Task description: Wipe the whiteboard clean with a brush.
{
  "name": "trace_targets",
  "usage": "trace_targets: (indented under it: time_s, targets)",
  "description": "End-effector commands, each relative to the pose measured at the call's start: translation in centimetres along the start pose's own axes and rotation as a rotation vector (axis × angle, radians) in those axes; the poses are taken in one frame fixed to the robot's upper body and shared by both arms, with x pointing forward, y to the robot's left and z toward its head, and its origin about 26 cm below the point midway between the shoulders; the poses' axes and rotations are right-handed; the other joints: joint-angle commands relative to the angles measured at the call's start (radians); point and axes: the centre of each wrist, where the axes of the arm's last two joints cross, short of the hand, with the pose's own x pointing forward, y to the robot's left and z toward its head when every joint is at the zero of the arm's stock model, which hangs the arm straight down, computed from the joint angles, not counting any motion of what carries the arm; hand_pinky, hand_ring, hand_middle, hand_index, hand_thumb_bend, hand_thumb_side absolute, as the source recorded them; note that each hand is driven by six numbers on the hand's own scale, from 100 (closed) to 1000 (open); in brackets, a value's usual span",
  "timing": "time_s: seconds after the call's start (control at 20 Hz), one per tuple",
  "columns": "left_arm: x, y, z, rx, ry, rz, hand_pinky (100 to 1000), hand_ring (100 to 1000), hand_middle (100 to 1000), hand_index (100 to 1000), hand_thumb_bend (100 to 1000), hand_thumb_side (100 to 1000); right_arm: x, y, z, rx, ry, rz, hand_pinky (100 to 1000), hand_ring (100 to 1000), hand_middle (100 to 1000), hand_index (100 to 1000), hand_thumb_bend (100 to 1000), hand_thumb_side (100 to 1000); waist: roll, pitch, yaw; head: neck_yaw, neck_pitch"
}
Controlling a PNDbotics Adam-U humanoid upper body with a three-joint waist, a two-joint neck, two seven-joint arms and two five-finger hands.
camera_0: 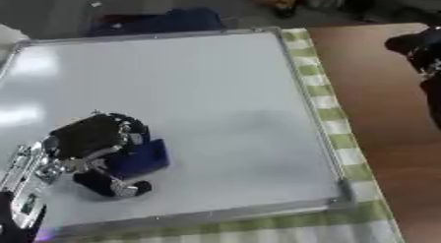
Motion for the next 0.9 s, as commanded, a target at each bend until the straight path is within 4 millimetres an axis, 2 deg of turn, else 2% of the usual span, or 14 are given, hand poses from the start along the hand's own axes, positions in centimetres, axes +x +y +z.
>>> trace_targets:
  time_s: [0.05,0.6,0.9]
  targets:
    - [-0.61,1.5,0.5,-0.026,-0.031,-0.058,641,698,546,108,436,639,0.63,-0.13,-0.54,0.01,-0.027,0.012,829,721,535,634,430,832,-0.005,-0.023,0.003,-0.004,-0.012]
    - [-0.84,1.73,0.91,0.016,0.023,-0.081,638,693,536,106,426,661,0.59,-0.08,-0.48,0.011,-0.025,0.008,829,721,534,634,431,830,-0.007,-0.024,0.005,-0.006,-0.015]
    - [-0.91,1.5,0.88,0.008,0.028,-0.084,630,673,518,100,429,638,0.58,-0.08,-0.47,0.013,-0.023,0.009,830,721,533,634,433,827,-0.006,-0.022,0.005,-0.008,-0.016]
